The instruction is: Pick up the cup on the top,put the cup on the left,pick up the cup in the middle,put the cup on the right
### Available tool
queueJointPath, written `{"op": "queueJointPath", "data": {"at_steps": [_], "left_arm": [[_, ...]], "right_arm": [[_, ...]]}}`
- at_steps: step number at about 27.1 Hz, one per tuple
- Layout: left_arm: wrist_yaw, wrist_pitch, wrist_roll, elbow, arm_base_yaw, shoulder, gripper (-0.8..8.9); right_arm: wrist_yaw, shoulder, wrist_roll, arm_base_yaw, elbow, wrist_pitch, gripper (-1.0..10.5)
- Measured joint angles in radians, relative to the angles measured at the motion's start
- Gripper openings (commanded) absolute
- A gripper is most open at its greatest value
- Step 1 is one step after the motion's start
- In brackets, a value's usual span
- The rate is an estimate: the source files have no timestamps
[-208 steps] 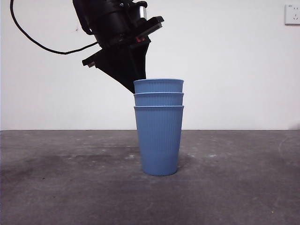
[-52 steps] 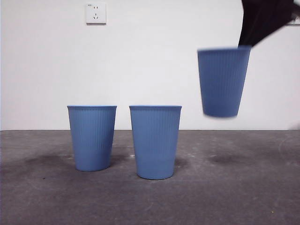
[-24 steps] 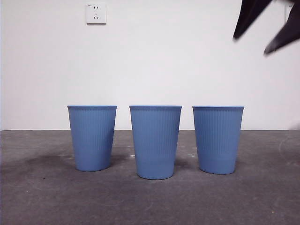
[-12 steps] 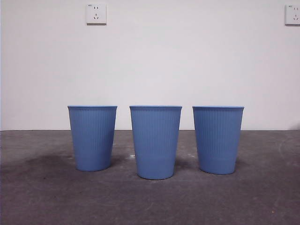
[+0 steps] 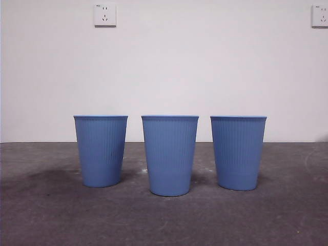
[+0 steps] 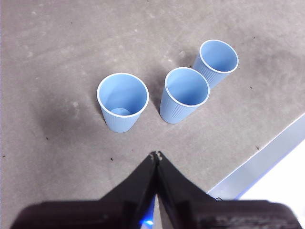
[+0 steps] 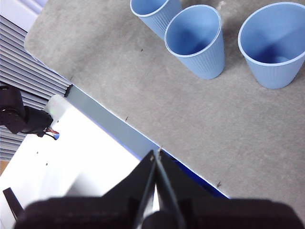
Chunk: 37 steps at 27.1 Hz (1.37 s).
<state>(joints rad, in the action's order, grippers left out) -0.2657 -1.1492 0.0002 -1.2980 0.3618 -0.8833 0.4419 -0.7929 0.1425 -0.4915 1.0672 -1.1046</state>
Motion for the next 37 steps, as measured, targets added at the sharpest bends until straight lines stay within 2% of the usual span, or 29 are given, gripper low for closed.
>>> {"op": "queueJointPath", "data": {"at_steps": [2,4,6,8,12,14,19,25,31,37], "left_arm": [[0.003,0.012,0.004,0.0,0.0,0.0,-0.04],[0.053,0.071,0.034,0.0,-0.011,0.002,-0.04],[0.124,0.265,0.108,0.02,-0.064,0.036,-0.04],[0.125,0.519,0.184,0.108,-0.143,0.129,-0.04],[0.154,1.012,0.241,0.463,-0.3,0.389,-0.04],[0.194,1.11,0.248,0.587,-0.337,0.468,-0.04],[0.238,1.143,0.252,0.893,-0.399,0.64,-0.04],[0.238,1.143,0.251,1.119,-0.428,0.761,-0.04],[0.238,1.143,0.238,1.249,-0.439,0.837,-0.04],[0.238,1.09,0.235,1.278,-0.439,0.879,-0.04]], "right_arm": [[0.0,0.0,0.0,0.0,0.0,0.0,0.1],[0.0,0.0,0.0,0.0,0.0,0.0,0.1],[0.0,0.0,0.0,0.0,0.0,0.0,0.1],[0.0,0.0,0.0,0.0,0.0,0.0,0.1],[0.0,0.0,0.0,0.0,0.0,0.0,0.1],[0.0,0.0,0.0,0.0,0.0,0.0,0.1],[0.0,0.0,0.0,0.0,0.0,0.0,0.1],[0.0,0.0,0.0,0.0,0.0,0.0,0.1],[0.0,0.0,0.0,0.0,0.0,0.0,0.1],[0.0,0.0,0.0,0.0,0.0,0.0,0.1]]}}
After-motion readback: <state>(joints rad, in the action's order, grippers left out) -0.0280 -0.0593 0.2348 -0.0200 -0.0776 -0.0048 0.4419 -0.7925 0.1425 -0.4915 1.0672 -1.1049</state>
